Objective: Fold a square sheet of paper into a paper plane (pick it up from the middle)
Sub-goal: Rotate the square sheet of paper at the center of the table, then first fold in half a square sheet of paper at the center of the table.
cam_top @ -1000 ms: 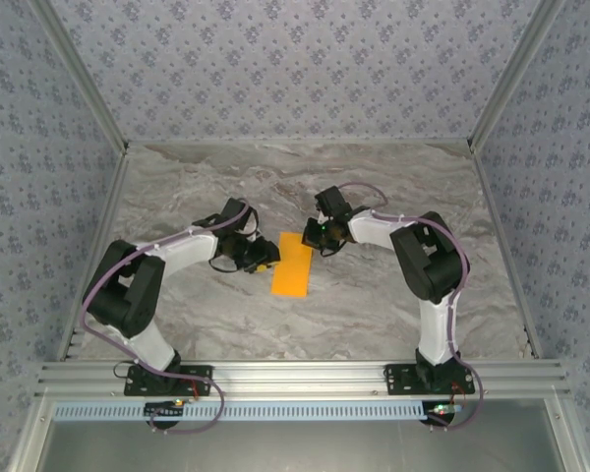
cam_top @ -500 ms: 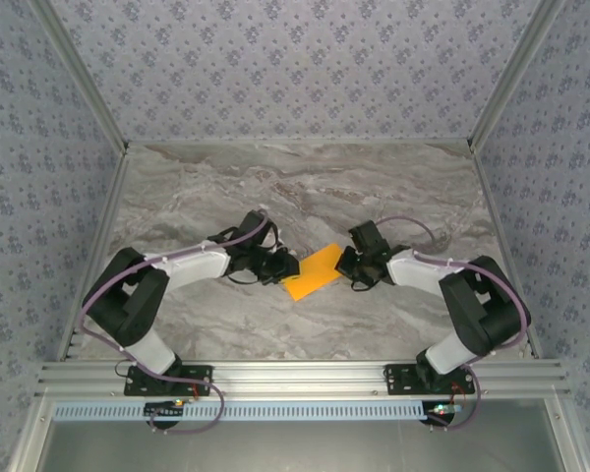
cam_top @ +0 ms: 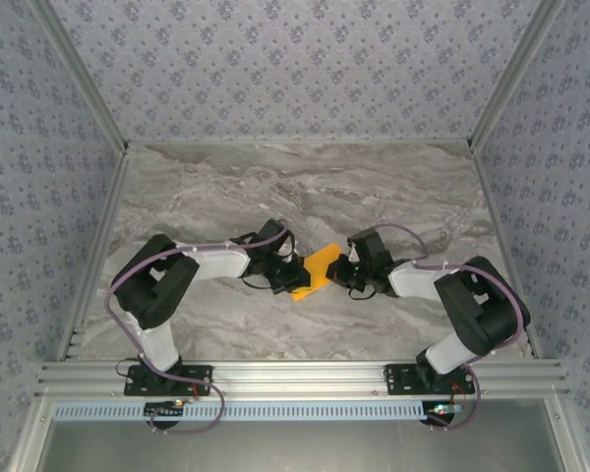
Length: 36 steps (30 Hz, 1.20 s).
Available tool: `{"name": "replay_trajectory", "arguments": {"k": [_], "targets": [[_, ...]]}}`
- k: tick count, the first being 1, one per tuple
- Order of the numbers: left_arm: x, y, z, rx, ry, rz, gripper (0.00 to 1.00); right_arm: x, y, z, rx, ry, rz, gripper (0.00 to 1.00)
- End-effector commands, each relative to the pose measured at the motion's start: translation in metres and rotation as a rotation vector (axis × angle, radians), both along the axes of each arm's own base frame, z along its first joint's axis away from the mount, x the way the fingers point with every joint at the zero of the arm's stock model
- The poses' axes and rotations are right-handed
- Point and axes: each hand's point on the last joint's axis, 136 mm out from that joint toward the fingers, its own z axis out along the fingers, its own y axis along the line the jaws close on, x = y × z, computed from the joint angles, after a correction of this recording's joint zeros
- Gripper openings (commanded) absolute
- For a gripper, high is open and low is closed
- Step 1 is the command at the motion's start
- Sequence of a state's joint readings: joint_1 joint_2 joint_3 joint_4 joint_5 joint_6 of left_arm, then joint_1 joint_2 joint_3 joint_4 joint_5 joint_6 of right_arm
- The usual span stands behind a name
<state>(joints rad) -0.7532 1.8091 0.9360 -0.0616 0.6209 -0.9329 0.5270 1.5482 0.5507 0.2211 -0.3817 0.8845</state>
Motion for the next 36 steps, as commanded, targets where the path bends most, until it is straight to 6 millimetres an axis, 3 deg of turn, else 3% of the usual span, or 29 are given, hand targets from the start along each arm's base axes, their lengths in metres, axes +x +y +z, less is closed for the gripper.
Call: {"name": "replay_trajectory", "arguments": {"k": [1, 13, 22, 29, 36], "targets": [[0.008, -0.015, 0.011, -0.044, -0.027, -0.025, 0.00, -0.006, 0.010, -0.001, 0.028, -0.021, 0.071, 0.00], [0.006, -0.015, -0.010, 0.031, -0.013, -0.049, 0.00, -0.014, 0.009, -0.011, 0.018, -0.025, 0.119, 0.00], [-0.002, 0.007, -0.034, 0.164, 0.027, -0.041, 0.00, -0.013, -0.006, -0.020, -0.032, -0.042, 0.120, 0.00], [-0.015, 0.028, -0.054, 0.264, 0.072, -0.038, 0.00, 0.003, -0.051, -0.028, -0.064, -0.031, -0.003, 0.00], [-0.017, 0.035, -0.058, 0.300, 0.073, -0.046, 0.00, 0.025, -0.107, -0.027, -0.111, 0.043, -0.188, 0.00]]}}
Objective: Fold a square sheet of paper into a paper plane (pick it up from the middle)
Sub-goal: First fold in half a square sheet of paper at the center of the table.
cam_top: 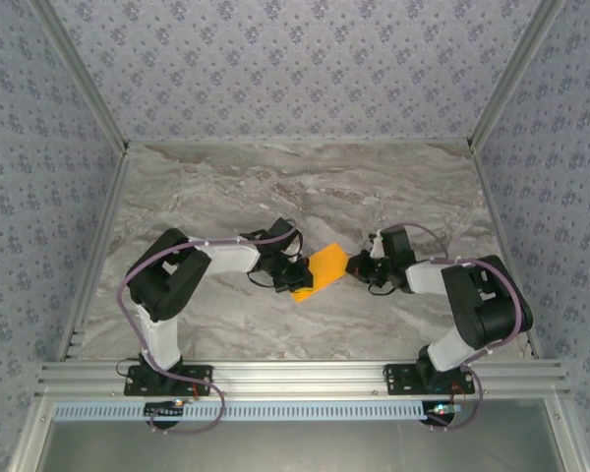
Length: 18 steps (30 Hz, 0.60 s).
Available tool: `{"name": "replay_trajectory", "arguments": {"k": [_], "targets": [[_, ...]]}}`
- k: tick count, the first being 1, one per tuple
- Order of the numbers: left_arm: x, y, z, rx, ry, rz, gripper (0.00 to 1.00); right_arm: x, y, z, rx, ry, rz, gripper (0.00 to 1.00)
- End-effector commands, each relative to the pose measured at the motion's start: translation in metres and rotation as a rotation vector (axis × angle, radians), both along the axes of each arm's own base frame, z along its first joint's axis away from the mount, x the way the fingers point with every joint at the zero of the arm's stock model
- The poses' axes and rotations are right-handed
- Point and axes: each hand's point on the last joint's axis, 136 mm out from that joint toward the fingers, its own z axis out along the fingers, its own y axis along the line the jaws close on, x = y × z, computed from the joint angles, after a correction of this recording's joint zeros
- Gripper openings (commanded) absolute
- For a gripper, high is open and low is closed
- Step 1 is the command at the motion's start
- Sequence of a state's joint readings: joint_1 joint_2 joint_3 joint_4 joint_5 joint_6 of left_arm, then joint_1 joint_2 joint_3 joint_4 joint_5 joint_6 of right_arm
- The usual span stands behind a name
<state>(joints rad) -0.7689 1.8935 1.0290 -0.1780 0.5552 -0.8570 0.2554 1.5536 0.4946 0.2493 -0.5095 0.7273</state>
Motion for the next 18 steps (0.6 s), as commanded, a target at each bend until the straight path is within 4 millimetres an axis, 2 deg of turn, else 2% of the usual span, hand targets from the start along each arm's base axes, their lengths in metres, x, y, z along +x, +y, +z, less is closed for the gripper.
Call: {"name": "replay_trajectory", "arguments": {"k": [1, 4, 7, 11, 15, 18], "targets": [[-0.022, 0.036, -0.036, 0.197, 0.078, -0.004, 0.00, 0.001, -0.045, -0.017, -0.128, 0.082, -0.130, 0.00], [-0.017, 0.039, -0.035, 0.213, 0.061, -0.016, 0.00, 0.008, -0.057, -0.004, -0.132, 0.060, -0.174, 0.00], [-0.007, 0.045, -0.029, 0.220, 0.009, -0.054, 0.00, 0.012, -0.048, 0.018, -0.102, -0.011, -0.153, 0.00], [0.015, 0.054, -0.015, 0.193, -0.103, -0.163, 0.00, 0.008, -0.011, 0.041, -0.049, -0.078, -0.065, 0.00], [0.033, 0.054, 0.010, 0.115, -0.201, -0.218, 0.00, 0.003, 0.035, 0.043, -0.024, -0.090, 0.020, 0.00], [0.038, 0.042, 0.031, 0.032, -0.232, -0.197, 0.00, 0.006, 0.060, 0.037, 0.011, -0.081, 0.044, 0.00]]}}
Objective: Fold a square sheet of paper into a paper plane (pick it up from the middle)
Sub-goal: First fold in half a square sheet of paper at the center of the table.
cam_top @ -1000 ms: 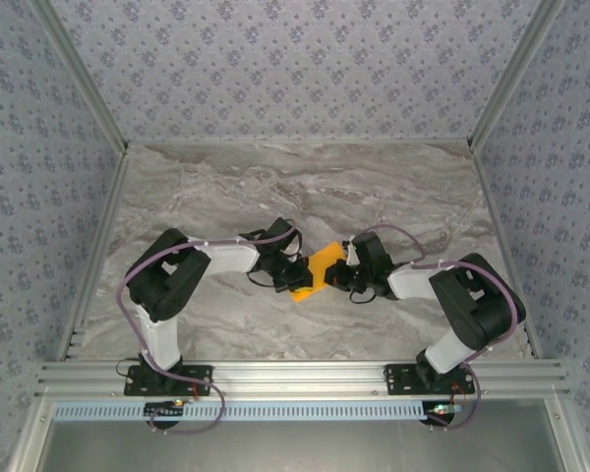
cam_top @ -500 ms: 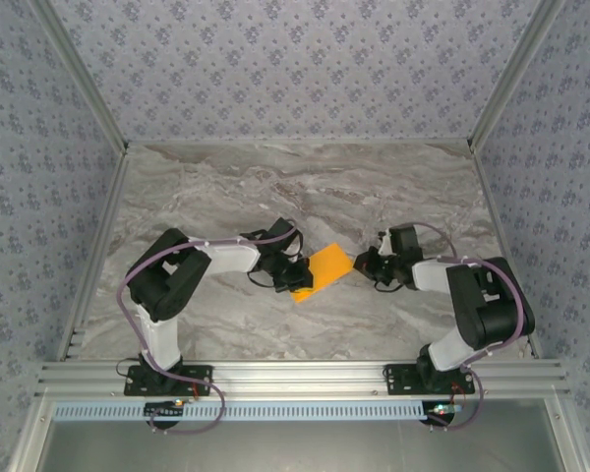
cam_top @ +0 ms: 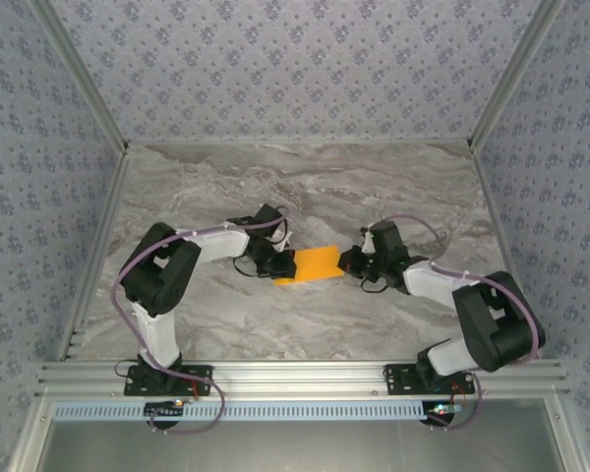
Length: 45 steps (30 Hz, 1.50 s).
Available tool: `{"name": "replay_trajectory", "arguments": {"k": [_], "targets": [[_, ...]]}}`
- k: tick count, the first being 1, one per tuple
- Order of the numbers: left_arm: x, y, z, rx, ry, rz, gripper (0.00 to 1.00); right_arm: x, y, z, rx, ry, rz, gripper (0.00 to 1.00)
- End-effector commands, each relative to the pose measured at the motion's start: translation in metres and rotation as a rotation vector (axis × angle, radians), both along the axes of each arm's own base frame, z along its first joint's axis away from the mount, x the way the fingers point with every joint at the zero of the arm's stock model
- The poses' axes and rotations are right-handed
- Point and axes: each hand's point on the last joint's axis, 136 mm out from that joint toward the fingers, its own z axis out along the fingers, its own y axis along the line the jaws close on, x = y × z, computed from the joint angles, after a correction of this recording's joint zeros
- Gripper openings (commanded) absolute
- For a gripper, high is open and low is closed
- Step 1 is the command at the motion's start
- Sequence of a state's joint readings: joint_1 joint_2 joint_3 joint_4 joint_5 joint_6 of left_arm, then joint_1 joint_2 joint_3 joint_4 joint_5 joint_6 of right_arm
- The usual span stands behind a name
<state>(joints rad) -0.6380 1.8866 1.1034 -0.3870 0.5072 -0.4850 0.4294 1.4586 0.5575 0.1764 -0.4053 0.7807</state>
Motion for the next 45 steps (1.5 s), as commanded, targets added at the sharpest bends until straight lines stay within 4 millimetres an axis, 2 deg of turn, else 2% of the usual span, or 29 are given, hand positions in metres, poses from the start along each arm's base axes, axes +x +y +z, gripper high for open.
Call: {"name": "replay_trajectory", "arguments": {"k": [1, 5, 9, 14, 19, 29, 35, 40, 45], "targets": [[0.003, -0.009, 0.032, -0.085, -0.072, -0.038, 0.00, 0.015, 0.022, 0.000, 0.038, -0.004, -0.021, 0.00], [0.005, -0.021, 0.039, -0.141, -0.064, 0.082, 0.00, 0.023, 0.040, -0.007, 0.082, 0.004, -0.014, 0.00], [0.009, -0.027, 0.031, -0.141, -0.038, 0.270, 0.00, 0.024, 0.049, -0.013, 0.092, 0.018, -0.012, 0.00], [0.012, -0.044, 0.020, -0.222, 0.017, 0.448, 0.00, 0.016, 0.044, -0.028, 0.086, 0.058, -0.052, 0.00], [0.014, -0.047, 0.018, -0.240, -0.028, 0.516, 0.00, 0.008, 0.034, -0.042, 0.053, 0.086, -0.084, 0.00], [0.005, -0.025, -0.009, -0.230, -0.034, 0.643, 0.00, -0.001, 0.024, -0.063, 0.013, 0.141, -0.112, 0.00], [-0.007, 0.008, -0.029, -0.152, -0.043, 0.728, 0.00, -0.012, 0.007, -0.083, -0.073, 0.182, -0.129, 0.00], [-0.011, 0.032, -0.031, -0.103, -0.052, 0.777, 0.00, -0.024, -0.018, -0.102, -0.136, 0.230, -0.160, 0.00], [-0.016, 0.071, -0.039, -0.046, -0.056, 0.863, 0.00, -0.029, -0.035, -0.109, -0.144, 0.254, -0.183, 0.00]]}}
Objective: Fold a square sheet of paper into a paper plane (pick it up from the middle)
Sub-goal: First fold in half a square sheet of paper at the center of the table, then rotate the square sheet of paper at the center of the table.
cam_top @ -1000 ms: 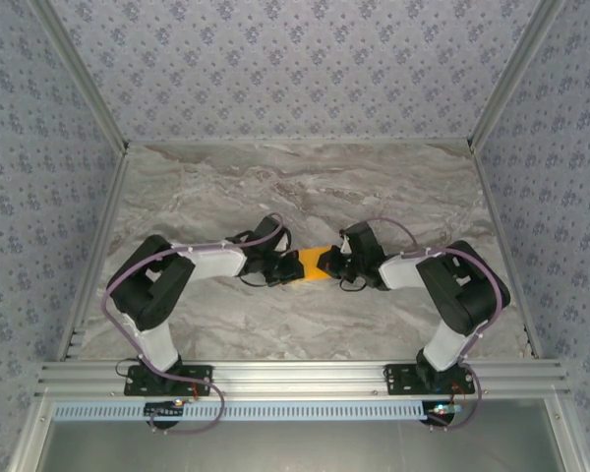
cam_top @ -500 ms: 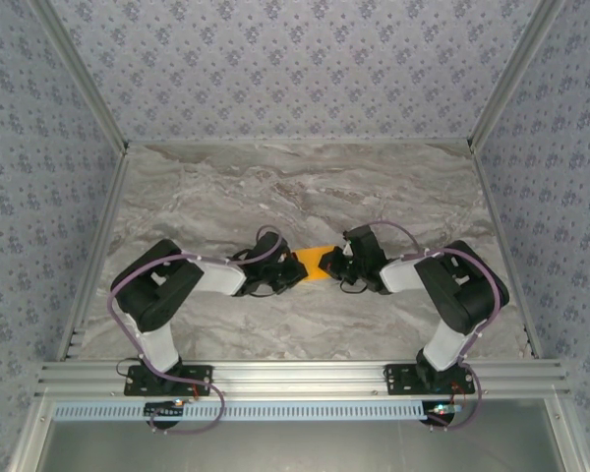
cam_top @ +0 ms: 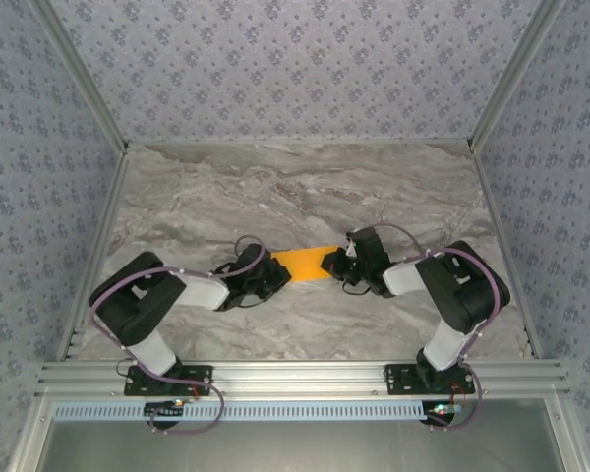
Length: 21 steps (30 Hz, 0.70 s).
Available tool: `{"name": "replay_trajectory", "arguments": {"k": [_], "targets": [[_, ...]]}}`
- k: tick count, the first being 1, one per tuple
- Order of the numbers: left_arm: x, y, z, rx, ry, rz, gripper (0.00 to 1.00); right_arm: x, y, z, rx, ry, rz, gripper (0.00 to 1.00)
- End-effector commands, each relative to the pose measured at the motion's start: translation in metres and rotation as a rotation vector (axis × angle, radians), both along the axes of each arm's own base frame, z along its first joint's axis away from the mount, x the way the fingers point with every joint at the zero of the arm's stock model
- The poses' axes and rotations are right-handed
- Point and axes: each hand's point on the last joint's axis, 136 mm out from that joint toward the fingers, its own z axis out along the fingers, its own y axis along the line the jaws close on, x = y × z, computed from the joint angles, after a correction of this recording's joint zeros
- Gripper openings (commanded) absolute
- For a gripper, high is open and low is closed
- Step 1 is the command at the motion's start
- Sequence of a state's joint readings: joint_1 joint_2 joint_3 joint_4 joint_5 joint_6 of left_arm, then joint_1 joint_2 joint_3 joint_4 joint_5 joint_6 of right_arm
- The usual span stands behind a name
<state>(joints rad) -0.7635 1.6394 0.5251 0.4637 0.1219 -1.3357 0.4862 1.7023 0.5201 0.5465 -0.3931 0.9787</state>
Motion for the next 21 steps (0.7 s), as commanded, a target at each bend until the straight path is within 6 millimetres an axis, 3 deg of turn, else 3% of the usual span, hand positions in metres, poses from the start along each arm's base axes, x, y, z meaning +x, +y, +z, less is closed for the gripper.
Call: {"name": "replay_trajectory", "arguments": {"k": [1, 4, 7, 13, 14, 16, 18, 21], "targets": [[-0.017, 0.057, -0.038, 0.171, 0.106, 0.118, 0.00, -0.042, -0.064, -0.074, -0.250, 0.228, -0.088, 0.00], [-0.023, 0.077, -0.041, 0.188, 0.124, 0.149, 0.00, -0.042, -0.065, -0.073, -0.248, 0.231, -0.083, 0.00], [-0.020, 0.089, -0.030, 0.186, 0.104, 0.156, 0.00, -0.037, -0.062, -0.068, -0.239, 0.218, -0.076, 0.00], [0.011, 0.094, 0.029, 0.217, -0.024, 0.068, 0.01, -0.016, -0.037, -0.029, -0.258, 0.120, 0.018, 0.00], [0.019, 0.096, 0.041, 0.229, -0.037, 0.048, 0.05, -0.016, -0.031, -0.021, -0.290, 0.105, 0.048, 0.01], [0.030, 0.103, 0.058, 0.255, -0.055, 0.017, 0.23, -0.009, -0.017, -0.001, -0.356, 0.055, 0.096, 0.06], [0.039, 0.115, 0.071, 0.294, -0.058, 0.003, 0.48, -0.003, 0.000, 0.014, -0.416, 0.020, 0.138, 0.20], [0.052, 0.133, 0.087, 0.360, -0.067, -0.001, 0.73, 0.006, 0.026, 0.021, -0.477, 0.018, 0.169, 0.33]]}}
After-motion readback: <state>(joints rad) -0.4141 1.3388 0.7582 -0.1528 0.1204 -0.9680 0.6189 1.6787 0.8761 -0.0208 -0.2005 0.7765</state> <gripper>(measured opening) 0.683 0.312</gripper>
